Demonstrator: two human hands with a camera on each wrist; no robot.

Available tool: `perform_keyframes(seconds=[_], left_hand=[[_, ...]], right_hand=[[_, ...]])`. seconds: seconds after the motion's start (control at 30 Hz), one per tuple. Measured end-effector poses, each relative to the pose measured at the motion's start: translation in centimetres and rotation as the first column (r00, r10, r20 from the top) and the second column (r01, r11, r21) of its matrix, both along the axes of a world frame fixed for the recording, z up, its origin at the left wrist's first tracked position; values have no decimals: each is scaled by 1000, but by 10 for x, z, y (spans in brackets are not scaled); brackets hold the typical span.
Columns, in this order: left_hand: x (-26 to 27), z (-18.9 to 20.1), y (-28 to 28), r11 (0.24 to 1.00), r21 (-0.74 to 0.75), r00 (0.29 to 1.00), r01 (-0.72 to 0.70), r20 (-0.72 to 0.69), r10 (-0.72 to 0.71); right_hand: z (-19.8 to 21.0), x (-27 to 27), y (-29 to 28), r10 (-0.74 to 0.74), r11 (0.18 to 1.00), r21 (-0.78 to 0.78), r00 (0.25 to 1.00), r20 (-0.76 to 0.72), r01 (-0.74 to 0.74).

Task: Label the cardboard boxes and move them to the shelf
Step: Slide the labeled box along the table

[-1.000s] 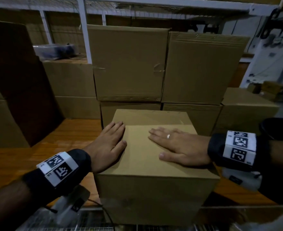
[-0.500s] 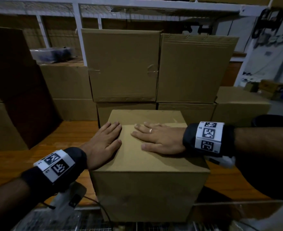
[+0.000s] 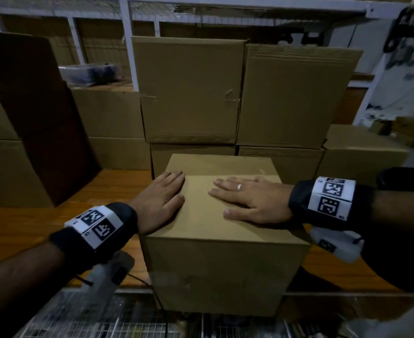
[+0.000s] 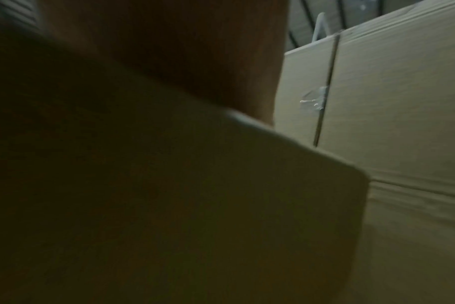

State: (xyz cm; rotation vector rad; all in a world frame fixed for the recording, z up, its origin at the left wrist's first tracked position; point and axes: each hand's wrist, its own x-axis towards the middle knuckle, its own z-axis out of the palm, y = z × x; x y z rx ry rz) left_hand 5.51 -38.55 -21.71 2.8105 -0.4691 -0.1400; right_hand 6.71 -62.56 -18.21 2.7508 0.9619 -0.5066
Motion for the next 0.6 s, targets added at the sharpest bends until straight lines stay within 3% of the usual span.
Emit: perform_keyframes(seconds=[0.2, 0.33, 0.47, 0.6], left_hand=[[-3, -1, 1, 1000, 16, 1000, -12, 27, 12], [-13, 9, -2, 997, 33, 998, -68, 15, 67], [-48, 13, -10, 999, 41, 997, 28, -73, -25], [-60, 1, -21, 977, 210, 995, 36, 79, -53]], right_hand=[[3, -24, -19, -38, 998, 39, 999, -37, 39], [6, -45, -38, -182, 979, 82, 980, -81, 188], [-9, -66, -52, -265, 948, 162, 961, -74, 274], [-27, -80, -43, -308, 924, 258, 948, 73, 281]])
